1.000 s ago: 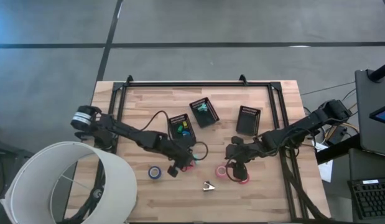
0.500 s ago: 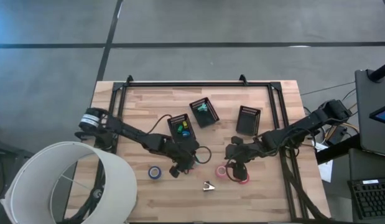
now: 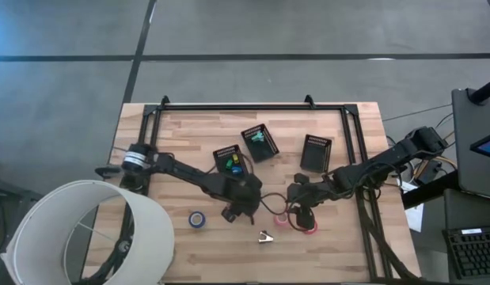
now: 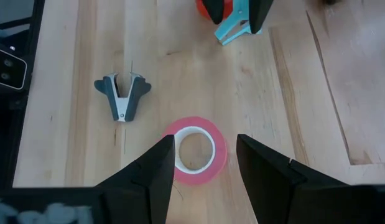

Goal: Pick and place Stapler, Stapler remover, tape
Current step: Put the light blue staple remover into the middle black basket

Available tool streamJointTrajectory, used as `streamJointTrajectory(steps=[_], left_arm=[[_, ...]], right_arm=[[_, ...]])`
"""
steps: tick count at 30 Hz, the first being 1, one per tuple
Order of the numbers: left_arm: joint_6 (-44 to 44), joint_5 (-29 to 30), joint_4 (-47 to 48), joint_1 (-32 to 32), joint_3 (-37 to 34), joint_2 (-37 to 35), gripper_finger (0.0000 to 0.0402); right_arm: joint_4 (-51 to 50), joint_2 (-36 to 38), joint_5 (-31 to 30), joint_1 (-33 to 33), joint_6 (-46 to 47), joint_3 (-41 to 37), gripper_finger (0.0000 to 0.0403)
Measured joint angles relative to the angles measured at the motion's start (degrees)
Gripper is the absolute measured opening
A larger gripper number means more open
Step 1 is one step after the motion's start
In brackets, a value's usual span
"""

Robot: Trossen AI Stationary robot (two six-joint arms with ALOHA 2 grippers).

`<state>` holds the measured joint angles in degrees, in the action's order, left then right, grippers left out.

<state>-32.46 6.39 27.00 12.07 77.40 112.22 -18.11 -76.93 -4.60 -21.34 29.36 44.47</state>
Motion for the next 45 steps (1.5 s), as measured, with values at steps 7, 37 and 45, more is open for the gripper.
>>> streamJointTrajectory(steps=[7,37,45], left_arm=[[-1.6,0.2,2.1,0.0,3.3,3.4,0.0221],[-3.0,2.0,2.9,0.2,4.2,3.2,0.0062],[-4.7,9.0,3.0,0.1,10.0,3.1,0.0064]], right_arm=[[0.1,0.0,0.0,0.0,0.0,0.0,0.0166],[0.2,0.0,0.0,0.0,0.0,0.0,0.0166],[0.3,0.0,0.0,0.0,0.0,0.0,0.0166]])
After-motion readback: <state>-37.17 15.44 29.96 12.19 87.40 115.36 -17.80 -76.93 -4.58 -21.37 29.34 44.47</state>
